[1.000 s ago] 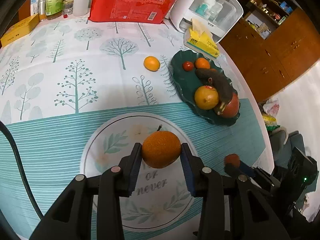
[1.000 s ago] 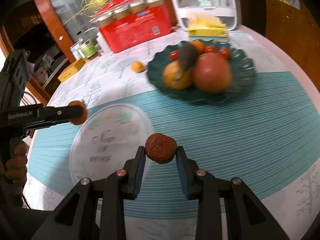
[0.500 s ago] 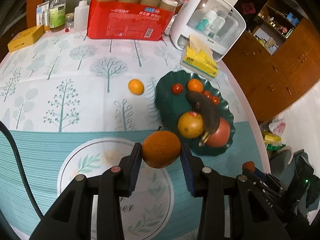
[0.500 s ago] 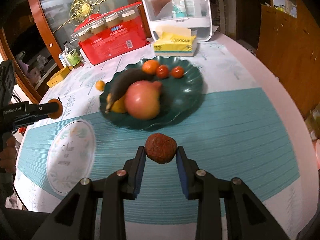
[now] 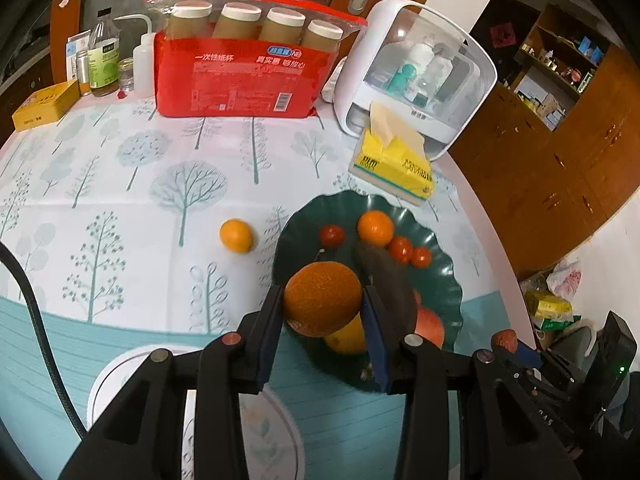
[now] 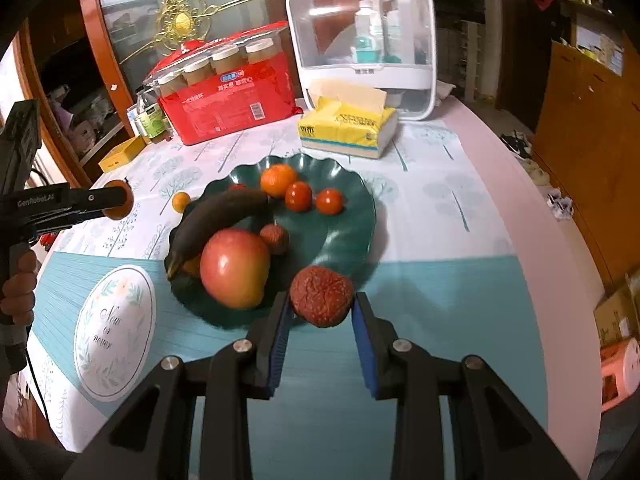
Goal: Organize fruits
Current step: 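Lower the orange and brown fruit onto the green plate and open both grippers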
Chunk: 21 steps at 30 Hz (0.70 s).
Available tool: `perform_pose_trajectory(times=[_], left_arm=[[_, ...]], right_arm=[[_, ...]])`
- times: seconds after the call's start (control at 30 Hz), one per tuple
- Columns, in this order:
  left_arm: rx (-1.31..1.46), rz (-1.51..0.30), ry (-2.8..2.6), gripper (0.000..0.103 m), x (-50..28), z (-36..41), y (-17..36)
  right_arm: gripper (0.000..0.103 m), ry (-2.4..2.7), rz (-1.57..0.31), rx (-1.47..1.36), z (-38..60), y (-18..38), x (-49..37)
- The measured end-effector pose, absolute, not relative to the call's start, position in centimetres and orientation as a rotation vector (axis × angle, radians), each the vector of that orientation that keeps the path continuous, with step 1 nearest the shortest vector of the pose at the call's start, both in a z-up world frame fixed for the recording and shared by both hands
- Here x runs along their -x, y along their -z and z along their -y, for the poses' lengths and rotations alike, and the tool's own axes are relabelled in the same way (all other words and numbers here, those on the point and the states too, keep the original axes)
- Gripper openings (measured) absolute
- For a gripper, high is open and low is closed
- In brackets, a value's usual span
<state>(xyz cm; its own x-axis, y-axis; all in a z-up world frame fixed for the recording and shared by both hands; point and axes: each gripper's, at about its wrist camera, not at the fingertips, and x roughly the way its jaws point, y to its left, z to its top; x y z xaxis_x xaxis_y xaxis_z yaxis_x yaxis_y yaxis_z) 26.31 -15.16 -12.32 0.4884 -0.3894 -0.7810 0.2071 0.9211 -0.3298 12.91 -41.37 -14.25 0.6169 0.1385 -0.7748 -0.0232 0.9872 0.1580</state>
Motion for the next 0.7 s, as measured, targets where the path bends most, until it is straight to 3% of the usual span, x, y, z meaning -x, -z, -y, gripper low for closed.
perform_pose_trajectory(times=[0.7], left_arm=[[0.24,-1.121,0.356,0.038,-30.4,18.3,17.4]], right_arm=[[0.032,-0.211,-0.997,-0.216,40.1,18.9,-18.2]])
